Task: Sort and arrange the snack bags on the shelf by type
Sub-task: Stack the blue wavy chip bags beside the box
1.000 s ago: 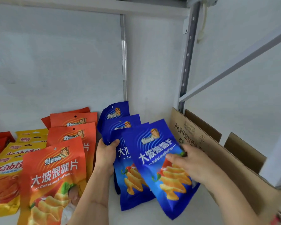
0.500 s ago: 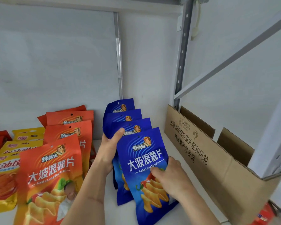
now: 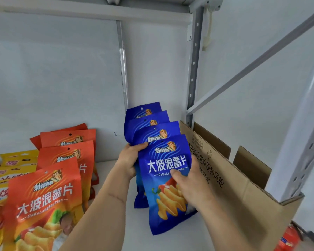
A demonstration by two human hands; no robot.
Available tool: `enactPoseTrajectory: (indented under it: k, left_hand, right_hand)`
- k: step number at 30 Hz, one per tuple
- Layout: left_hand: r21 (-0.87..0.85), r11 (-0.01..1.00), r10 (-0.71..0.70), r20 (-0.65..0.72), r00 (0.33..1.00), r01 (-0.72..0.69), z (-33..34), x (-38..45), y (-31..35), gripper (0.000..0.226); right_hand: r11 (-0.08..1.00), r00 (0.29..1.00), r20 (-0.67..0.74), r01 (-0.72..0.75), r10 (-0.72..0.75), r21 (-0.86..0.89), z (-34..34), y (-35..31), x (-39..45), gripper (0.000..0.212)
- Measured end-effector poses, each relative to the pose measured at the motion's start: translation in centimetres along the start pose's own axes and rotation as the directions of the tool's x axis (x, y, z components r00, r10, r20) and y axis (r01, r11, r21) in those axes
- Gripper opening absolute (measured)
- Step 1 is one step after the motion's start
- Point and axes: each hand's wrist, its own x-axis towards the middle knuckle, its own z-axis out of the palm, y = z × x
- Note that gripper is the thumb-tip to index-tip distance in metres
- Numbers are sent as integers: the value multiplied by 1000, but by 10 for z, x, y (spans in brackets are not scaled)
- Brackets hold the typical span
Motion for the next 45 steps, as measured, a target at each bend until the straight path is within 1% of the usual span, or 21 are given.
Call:
enactPoseTrajectory:
  k: [2,4,6,10,13,15,17,18,19,21,23,24,26,28,31,33,37,40,42,44,45]
  left_hand:
    - [78,994,-70,-11,997,71,-5,9,-13,39]
    - [132,982,-132,-30,991,135,-12,12,-28,41]
    - [142,982,-118,-37,992,123,-16,14,-33,43]
    - [142,987,-77,-36,996,81,-20,15,-29,61]
    - [92,994,-54,-115,992,64,-26,16,-26,78]
    - [87,996,-16,-185,983,32,-32,13,-24,85]
    - [151,988,34,-253,967,4,-32,6,-24,87]
    - [185,983,60,-270,961,-9,-30,1,-25,85]
    - [197,980,72,-267,961,-19,-26,-5,-27,81]
    - [162,987,47,-215,975,-11,-17,-14,-32,68]
    - [127,991,-20,-165,986,41,-8,-18,-39,62]
    - [135,990,-29,-150,988,50,-5,-18,-43,60]
    - [164,986,-1,-136,991,24,-2,-14,-51,55]
    - [183,983,40,-114,993,-19,1,-11,-56,52]
    - [207,976,102,-130,986,-74,6,-4,-57,53]
    - [245,964,142,-144,979,-104,8,2,-59,55]
    - [356,928,180,-172,968,-109,6,6,-62,52]
    - [374,924,162,-196,967,-79,6,4,-55,64]
    - [315,948,113,-203,973,-45,7,-4,-50,69]
    - [280,960,83,-193,978,-26,9,-13,-53,64]
    - [300,953,97,-182,978,-39,9,-15,-59,58]
  right_hand:
    - [999,999,37,-38,39,-29,3,11,-2,56]
    - [996,994,74,-80,82,-27,9,24,-7,65]
    - [997,994,79,-76,78,-26,12,32,-7,70]
    - [996,992,89,-89,88,11,9,29,-5,68]
    - [989,982,125,-145,140,33,-2,21,-4,62]
    - [985,979,121,-170,166,19,-8,15,3,78]
    - [981,978,75,-193,193,-10,-12,7,16,101]
    - [980,979,53,-196,198,-29,-12,3,22,107]
    - [978,977,41,-205,207,-40,-11,0,29,108]
    - [976,975,59,-214,216,-44,-5,1,41,97]
    - [977,972,99,-212,215,-34,4,12,49,78]
    - [981,975,102,-194,196,-27,9,18,49,68]
    - [988,986,75,-151,148,36,16,27,50,51]
    - [987,992,40,-124,121,102,20,30,52,43]
    - [983,993,-13,-117,120,138,24,31,60,41]
    - [986,992,-38,-112,118,125,27,32,64,41]
    - [988,991,-7,-135,136,80,26,34,69,48]
    - [988,989,13,-147,147,47,21,34,74,54]
    - [994,994,-4,-108,108,14,21,34,73,53]
    - [998,997,-39,-61,60,-19,23,36,72,46]
    - [999,997,-58,-44,43,-29,24,37,72,42]
